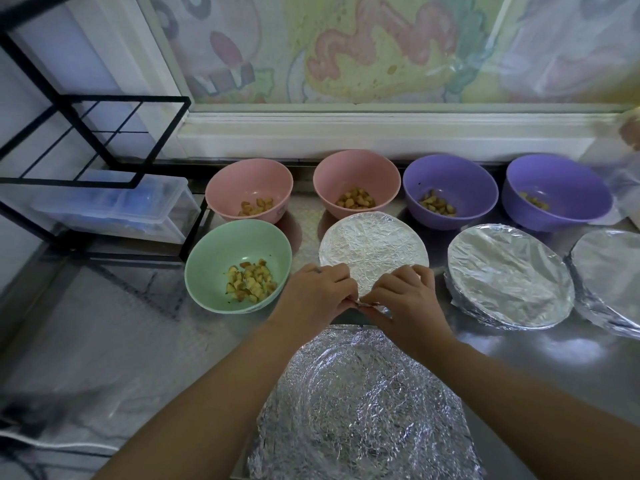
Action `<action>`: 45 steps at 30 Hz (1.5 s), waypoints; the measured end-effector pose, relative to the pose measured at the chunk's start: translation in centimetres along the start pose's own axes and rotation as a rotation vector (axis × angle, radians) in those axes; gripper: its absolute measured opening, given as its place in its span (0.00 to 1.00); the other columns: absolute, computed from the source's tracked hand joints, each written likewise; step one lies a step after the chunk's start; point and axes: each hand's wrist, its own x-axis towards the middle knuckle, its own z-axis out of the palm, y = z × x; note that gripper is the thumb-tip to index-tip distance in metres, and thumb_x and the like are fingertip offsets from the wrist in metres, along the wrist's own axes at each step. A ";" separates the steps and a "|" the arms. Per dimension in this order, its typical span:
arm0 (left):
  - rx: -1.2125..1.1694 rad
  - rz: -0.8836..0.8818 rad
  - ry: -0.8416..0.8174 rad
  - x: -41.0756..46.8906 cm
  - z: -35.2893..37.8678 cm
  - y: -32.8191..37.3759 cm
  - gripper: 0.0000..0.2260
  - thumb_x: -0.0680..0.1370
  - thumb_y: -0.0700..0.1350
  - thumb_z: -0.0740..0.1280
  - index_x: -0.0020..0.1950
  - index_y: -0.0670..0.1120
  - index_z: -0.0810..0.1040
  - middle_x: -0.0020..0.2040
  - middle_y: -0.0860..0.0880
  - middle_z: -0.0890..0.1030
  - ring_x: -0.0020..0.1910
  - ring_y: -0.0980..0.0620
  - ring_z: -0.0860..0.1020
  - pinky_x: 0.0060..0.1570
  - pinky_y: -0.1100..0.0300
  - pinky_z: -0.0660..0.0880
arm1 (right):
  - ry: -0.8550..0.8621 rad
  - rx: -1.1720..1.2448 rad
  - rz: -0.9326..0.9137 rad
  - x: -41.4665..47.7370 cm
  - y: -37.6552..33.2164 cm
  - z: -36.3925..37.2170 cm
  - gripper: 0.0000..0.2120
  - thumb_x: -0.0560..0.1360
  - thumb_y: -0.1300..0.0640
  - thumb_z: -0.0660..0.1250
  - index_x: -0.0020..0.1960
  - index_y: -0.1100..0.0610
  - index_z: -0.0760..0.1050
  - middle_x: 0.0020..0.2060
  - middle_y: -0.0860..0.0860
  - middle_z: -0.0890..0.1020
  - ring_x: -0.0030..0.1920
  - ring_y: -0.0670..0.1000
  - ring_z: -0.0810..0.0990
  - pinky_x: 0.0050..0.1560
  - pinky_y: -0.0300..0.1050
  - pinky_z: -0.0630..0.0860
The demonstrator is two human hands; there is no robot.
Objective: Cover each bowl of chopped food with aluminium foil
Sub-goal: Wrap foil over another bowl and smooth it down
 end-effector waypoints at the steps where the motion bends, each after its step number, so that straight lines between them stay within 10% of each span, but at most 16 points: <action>1: 0.001 0.000 -0.003 0.0 0.1 0.0 0.06 0.71 0.49 0.75 0.42 0.51 0.80 0.41 0.54 0.77 0.36 0.53 0.78 0.41 0.55 0.74 | 0.006 0.004 -0.012 0.1 -0.1 0.0 0.10 0.75 0.44 0.69 0.41 0.48 0.83 0.39 0.42 0.80 0.43 0.52 0.76 0.56 0.53 0.66; 13: 0.048 0.022 0.020 -0.8 -0.8 -1.6 0.03 0.74 0.48 0.72 0.43 0.51 0.80 0.44 0.53 0.79 0.35 0.52 0.78 0.39 0.57 0.75 | 0.013 -0.002 -0.068 -0.9 0.8 -0.6 0.13 0.74 0.43 0.70 0.52 0.49 0.85 0.46 0.44 0.82 0.47 0.51 0.74 0.57 0.51 0.64; 45: 0.077 -0.001 0.115 -1.2 1.0 -0.1 0.08 0.72 0.50 0.75 0.47 0.51 0.79 0.46 0.54 0.79 0.39 0.51 0.79 0.44 0.53 0.74 | -0.017 -0.068 0.004 0.7 -0.7 0.3 0.12 0.73 0.45 0.67 0.37 0.51 0.80 0.35 0.44 0.76 0.42 0.51 0.73 0.56 0.50 0.62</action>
